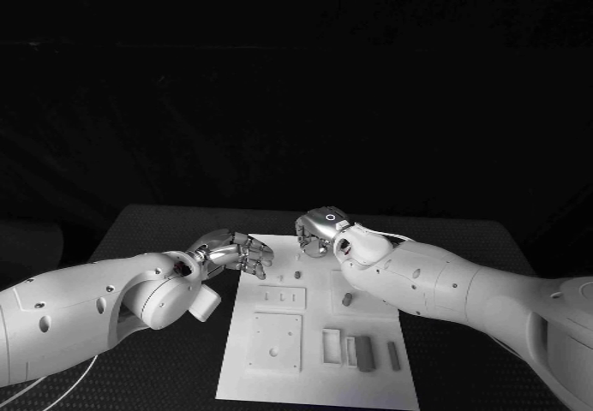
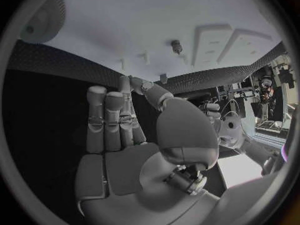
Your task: Assemble the parts on the task board
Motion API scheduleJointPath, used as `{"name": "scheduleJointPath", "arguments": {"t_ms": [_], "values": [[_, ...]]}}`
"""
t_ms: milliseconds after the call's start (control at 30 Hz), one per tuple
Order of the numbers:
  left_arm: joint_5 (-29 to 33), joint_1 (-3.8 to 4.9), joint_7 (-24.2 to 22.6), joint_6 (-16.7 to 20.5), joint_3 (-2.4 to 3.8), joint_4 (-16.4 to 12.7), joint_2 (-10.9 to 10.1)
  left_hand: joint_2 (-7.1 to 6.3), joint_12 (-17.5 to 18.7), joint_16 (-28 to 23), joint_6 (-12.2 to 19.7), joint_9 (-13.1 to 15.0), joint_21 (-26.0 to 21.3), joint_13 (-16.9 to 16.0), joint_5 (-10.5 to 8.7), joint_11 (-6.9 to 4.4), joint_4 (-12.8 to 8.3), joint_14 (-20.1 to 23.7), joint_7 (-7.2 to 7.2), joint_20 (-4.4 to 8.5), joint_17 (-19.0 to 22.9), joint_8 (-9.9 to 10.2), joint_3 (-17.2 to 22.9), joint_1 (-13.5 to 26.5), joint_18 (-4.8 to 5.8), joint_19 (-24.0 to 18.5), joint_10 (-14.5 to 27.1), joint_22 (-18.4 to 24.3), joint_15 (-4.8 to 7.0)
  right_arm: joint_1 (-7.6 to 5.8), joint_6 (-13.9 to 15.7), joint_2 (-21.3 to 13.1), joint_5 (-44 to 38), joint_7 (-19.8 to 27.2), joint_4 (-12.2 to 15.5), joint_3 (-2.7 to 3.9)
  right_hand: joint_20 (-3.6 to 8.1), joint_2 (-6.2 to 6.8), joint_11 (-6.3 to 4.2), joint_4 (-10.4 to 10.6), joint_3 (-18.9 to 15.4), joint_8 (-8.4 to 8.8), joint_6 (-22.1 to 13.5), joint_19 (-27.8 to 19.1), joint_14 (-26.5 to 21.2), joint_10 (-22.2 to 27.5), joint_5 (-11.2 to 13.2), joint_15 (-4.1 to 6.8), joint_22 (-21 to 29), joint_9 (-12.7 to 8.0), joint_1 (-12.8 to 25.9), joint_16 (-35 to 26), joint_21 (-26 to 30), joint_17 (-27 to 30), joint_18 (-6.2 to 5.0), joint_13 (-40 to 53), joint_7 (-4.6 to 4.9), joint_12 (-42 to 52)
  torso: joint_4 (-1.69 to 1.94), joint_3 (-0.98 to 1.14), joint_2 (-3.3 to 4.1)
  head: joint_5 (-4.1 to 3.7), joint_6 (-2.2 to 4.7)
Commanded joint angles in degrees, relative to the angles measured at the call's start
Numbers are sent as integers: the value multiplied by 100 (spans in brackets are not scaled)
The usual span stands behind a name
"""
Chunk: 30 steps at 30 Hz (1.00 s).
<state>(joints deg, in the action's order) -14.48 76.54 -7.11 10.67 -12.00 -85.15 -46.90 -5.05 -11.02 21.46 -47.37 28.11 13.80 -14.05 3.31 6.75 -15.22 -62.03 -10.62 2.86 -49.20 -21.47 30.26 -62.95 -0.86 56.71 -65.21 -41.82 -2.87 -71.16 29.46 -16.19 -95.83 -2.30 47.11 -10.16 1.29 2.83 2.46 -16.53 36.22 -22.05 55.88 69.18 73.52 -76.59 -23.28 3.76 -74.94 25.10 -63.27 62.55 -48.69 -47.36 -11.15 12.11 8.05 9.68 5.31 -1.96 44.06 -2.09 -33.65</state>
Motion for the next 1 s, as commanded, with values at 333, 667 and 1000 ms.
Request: {"name": "scheduleJointPath", "arguments": {"t_ms": [333,667,1000], "values": [[-16,46,-36,-10,6,-41,19,-21,41,-31,46,10,-20,-13,-20,2,24,3,12,-18,-11,39,4,64,9,-39,39,-12,-16,13,8,26,25,101,-81,0,29,-13,-2,21,11,-24,273,-24,-16,52,-20,16,-130,348,-25,42,-38,12,-385,7,-193,-40,12,-4,26,60,-44],[-16,51,-36,-10,6,-32,31,-22,44,-38,45,12,-22,-18,-20,1,25,0,12,-18,-18,39,4,65,9,-39,39,-15,-16,16,-33,49,102,138,-66,0,28,-12,-1,21,12,-20,272,-30,-20,53,-19,15,-129,349,-21,45,-41,16,-385,14,-191,-45,8,-3,26,67,-88],[-16,52,-35,-13,6,-25,44,-24,47,-44,46,15,-24,-22,-20,1,25,-2,13,-18,-24,40,4,65,8,-38,38,-18,-16,19,-105,86,179,171,-166,0,24,-18,7,23,16,-3,258,-53,-40,72,-19,7,-126,349,-12,46,-42,28,-385,27,-184,-64,8,-5,28,72,-98]]}}
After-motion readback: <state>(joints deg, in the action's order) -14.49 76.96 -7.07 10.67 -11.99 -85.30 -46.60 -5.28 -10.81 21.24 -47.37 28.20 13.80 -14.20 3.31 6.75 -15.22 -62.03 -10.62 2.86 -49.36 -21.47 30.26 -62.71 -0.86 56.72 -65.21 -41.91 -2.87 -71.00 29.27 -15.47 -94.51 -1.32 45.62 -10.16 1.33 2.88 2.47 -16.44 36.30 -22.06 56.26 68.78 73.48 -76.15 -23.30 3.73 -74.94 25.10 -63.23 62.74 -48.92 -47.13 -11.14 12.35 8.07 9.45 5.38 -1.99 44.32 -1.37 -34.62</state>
